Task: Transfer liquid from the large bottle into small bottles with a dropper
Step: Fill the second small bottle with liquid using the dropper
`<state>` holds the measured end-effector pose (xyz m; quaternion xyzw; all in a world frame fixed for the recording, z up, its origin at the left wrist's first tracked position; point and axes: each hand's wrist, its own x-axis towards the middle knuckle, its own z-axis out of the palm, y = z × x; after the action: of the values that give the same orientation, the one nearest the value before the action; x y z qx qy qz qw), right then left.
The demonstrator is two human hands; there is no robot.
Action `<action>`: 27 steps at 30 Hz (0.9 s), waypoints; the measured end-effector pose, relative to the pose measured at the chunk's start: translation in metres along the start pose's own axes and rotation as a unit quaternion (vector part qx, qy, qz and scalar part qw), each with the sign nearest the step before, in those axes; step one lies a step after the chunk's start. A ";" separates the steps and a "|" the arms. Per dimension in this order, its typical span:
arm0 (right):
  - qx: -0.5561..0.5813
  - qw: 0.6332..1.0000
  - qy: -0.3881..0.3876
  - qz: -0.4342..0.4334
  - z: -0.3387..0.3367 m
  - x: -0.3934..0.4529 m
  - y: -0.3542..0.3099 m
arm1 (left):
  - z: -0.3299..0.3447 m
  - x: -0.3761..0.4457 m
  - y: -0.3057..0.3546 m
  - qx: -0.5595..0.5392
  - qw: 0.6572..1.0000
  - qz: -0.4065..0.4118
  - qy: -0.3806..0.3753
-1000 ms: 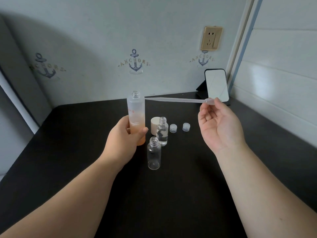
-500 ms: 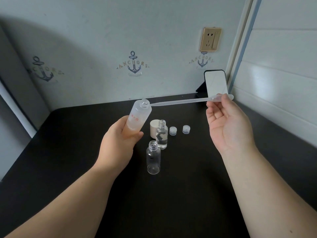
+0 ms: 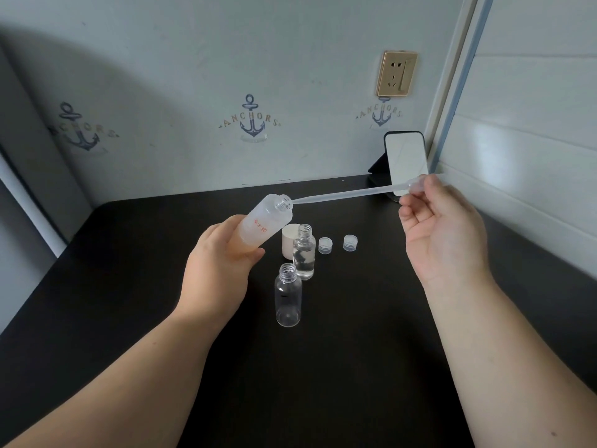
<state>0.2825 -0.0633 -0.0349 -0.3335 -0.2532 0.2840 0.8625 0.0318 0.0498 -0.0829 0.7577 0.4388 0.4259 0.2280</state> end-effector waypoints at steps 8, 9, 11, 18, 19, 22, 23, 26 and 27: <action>-0.052 0.997 -0.062 -0.020 0.003 -0.005 0.001 | 0.002 -0.001 -0.002 0.035 0.999 0.032 0.016; -0.062 0.995 -0.071 -0.021 0.004 -0.006 0.003 | 0.003 -0.001 -0.002 0.036 0.999 0.033 0.018; -0.084 0.992 -0.091 -0.025 0.006 -0.009 0.005 | 0.003 -0.002 -0.003 0.033 0.999 0.032 0.018; -0.150 0.977 -0.146 -0.030 0.017 -0.024 0.018 | 0.004 -0.003 -0.002 0.035 0.998 0.054 0.025; -0.161 0.974 -0.155 -0.033 0.018 -0.025 0.020 | 0.004 -0.003 -0.001 0.039 0.997 0.058 0.026; -0.183 0.967 -0.172 -0.036 0.021 -0.030 0.024 | 0.004 -0.005 0.000 0.045 0.997 0.065 0.027; -0.187 0.967 -0.172 -0.034 0.021 -0.030 0.026 | 0.004 -0.005 0.000 0.046 0.996 0.067 0.029; -0.191 0.967 -0.169 -0.022 0.023 -0.032 0.031 | 0.005 -0.005 0.000 0.050 0.996 0.071 0.033; -0.191 0.967 -0.170 -0.020 0.023 -0.032 0.032 | 0.005 -0.005 0.000 0.051 0.996 0.071 0.033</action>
<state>0.2356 -0.0549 -0.0508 -0.4335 -0.4525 0.2661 0.7325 0.0346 0.0457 -0.0873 0.7827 0.4126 0.4432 0.1438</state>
